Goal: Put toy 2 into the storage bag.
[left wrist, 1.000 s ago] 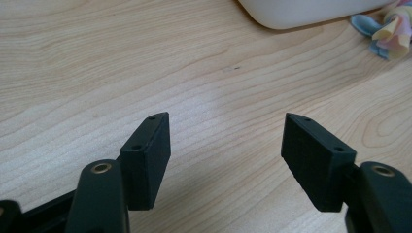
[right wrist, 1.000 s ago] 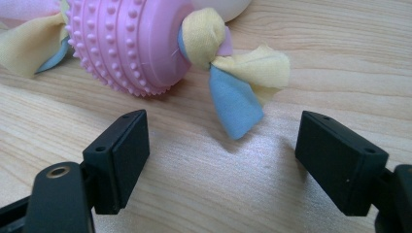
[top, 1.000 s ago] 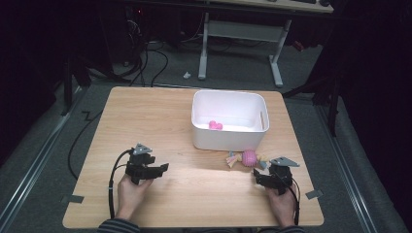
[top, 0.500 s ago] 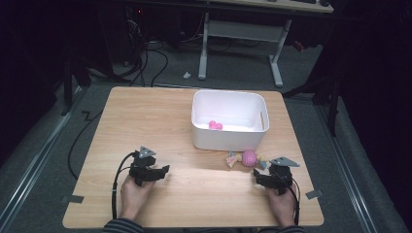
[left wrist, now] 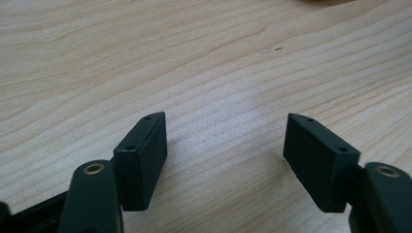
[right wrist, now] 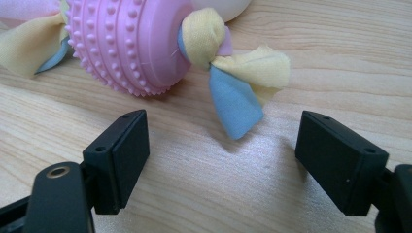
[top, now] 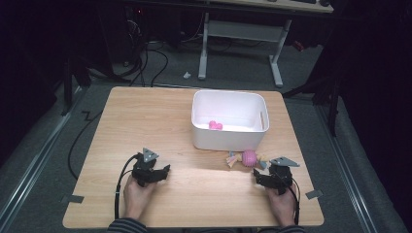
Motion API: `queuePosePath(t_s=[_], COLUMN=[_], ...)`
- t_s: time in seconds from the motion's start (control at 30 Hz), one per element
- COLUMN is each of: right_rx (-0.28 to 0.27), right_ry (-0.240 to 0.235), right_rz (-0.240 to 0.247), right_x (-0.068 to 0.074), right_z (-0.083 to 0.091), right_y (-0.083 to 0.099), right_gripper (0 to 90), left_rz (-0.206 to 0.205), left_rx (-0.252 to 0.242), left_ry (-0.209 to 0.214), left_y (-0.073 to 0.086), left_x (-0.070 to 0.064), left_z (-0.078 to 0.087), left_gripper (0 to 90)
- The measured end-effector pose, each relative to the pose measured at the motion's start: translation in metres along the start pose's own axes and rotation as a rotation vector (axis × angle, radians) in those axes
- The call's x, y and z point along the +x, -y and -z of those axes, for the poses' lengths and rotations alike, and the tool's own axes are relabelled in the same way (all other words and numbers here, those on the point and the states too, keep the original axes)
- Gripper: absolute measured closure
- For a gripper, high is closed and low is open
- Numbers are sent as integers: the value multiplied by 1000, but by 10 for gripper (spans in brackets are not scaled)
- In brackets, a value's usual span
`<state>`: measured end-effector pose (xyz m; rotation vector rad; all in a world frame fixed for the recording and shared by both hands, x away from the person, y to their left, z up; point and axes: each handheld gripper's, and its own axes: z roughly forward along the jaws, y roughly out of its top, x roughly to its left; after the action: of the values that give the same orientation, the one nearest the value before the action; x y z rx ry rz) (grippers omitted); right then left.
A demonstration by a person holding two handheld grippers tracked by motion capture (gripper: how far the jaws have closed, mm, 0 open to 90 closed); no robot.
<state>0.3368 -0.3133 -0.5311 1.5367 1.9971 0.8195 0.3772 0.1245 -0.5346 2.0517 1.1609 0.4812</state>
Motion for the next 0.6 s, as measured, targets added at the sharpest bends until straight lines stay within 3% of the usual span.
queuePosePath(t_s=[0.4, 0.6], right_rx=[2, 54], right_ry=[5, -31], right_rz=[-12, 35], right_x=[0, -2], right_z=[0, 5], right_y=[0, -3], right_gripper=[198, 214], left_rz=[-10, -11], left_rx=[-4, -2], left_ry=[-7, -7], left_y=[1, 1], left_x=[-1, -1], left_z=[-1, 0], left_gripper=[290, 284])
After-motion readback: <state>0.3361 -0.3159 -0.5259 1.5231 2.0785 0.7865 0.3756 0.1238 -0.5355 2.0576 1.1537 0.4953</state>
